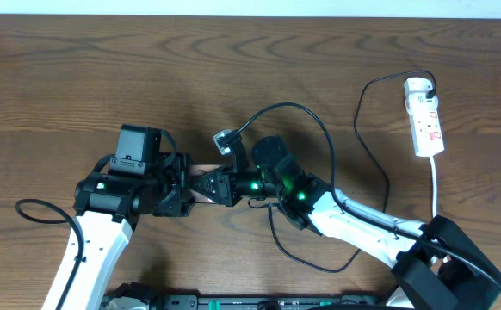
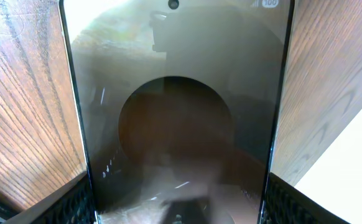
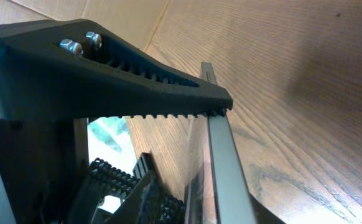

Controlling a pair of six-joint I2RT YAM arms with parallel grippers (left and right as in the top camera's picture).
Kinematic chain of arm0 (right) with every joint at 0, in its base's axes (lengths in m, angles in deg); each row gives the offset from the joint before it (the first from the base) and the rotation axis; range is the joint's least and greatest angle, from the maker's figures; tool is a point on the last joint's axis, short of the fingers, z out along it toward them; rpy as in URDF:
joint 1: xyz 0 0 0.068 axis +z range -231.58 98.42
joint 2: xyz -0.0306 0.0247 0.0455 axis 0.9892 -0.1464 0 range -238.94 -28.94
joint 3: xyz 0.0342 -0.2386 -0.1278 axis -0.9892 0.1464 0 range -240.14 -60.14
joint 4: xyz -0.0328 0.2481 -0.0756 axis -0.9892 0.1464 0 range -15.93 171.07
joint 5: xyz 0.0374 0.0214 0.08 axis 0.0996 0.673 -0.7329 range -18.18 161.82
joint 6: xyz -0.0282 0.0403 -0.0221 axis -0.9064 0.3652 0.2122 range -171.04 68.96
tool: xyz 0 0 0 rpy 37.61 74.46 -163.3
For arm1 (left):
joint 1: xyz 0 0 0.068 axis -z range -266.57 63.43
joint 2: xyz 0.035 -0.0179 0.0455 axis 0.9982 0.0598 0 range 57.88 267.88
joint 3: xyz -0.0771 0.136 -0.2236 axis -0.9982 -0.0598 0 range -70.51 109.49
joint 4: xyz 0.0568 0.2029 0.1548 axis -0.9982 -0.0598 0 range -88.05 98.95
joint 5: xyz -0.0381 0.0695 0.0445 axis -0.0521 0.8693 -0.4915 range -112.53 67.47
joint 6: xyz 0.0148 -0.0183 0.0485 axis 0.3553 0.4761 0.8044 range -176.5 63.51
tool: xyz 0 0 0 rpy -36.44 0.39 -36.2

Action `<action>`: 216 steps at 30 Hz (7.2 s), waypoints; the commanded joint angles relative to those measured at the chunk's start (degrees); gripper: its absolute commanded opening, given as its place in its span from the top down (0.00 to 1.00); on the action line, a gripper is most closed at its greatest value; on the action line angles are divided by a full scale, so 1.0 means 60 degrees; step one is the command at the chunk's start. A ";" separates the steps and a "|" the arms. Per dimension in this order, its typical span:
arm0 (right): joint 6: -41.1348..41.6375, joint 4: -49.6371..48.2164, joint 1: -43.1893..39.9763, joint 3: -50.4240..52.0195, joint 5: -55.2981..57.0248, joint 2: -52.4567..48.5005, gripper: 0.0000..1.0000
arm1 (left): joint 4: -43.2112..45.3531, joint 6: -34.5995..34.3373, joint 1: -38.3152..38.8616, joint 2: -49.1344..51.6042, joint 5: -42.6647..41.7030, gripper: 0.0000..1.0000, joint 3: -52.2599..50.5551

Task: Plug charger to phone and switch on socket
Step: 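Close the right gripper on the phone's edge beside the left gripper, then rotate the phone with both grippers, turning its bottom edge toward the right, then open the right gripper and pull it away from the phone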

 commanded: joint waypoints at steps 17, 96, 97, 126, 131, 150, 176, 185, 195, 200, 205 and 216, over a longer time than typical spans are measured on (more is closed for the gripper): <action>-0.0033 -0.0066 0.0066 -0.0124 -0.0033 -0.0036 0.87 | 0.0033 -0.0080 0.0029 -0.0004 0.0135 0.93 0.0291; 1.1326 -0.4568 -0.2517 -0.0124 -0.0310 -0.0036 0.99 | 0.4754 0.3646 0.0004 -0.0586 0.0153 0.11 0.0291; 1.1326 -0.4575 -0.2484 -0.0124 -0.0310 -0.0036 0.99 | 0.4925 0.3646 0.0004 -0.0565 0.0124 0.11 0.0291; 1.1672 -0.5887 -0.1774 -0.0124 0.0102 -0.0036 0.99 | 0.5799 0.3752 -0.0178 -0.0499 0.0423 0.22 0.0291; 1.1668 -0.5927 -0.1774 -0.0124 0.0066 -0.0036 0.99 | 0.5796 0.3752 -0.0233 -0.0499 0.0393 0.42 0.0291; 1.1639 -0.5923 -0.1483 -0.0124 -0.0033 -0.0036 0.99 | 0.5796 0.3752 -0.0229 -0.0499 0.0346 0.89 0.0291; 1.1642 -0.5931 -0.1464 -0.0124 0.0084 -0.0036 0.36 | 0.5792 0.3759 -0.0233 -0.0499 0.0357 0.93 0.0291; 1.1635 -0.6149 -0.1508 -0.0124 0.0076 -0.0036 0.01 | 0.5796 0.3869 -0.0488 -0.0503 0.0419 0.92 0.0291; 1.1198 -0.6349 -0.1825 -0.0124 -0.0102 -0.0036 0.01 | 0.5796 0.3850 -0.2178 -0.0510 -0.1045 0.93 0.0291; 1.0874 -0.6280 -0.2044 -0.0124 -0.0433 -0.0036 0.01 | 0.5796 0.3625 -0.3705 -0.0510 -0.3100 0.93 0.0291; 1.0083 -0.6280 -0.2149 -0.0124 -0.0506 -0.0036 0.01 | 0.5796 0.3563 -0.5056 -0.0506 -0.5115 0.93 0.0291; 0.5865 -0.3162 -0.2189 -0.0226 -0.0721 -0.0018 0.01 | 0.5792 0.4397 -0.6339 -0.0506 -0.7883 0.93 0.0291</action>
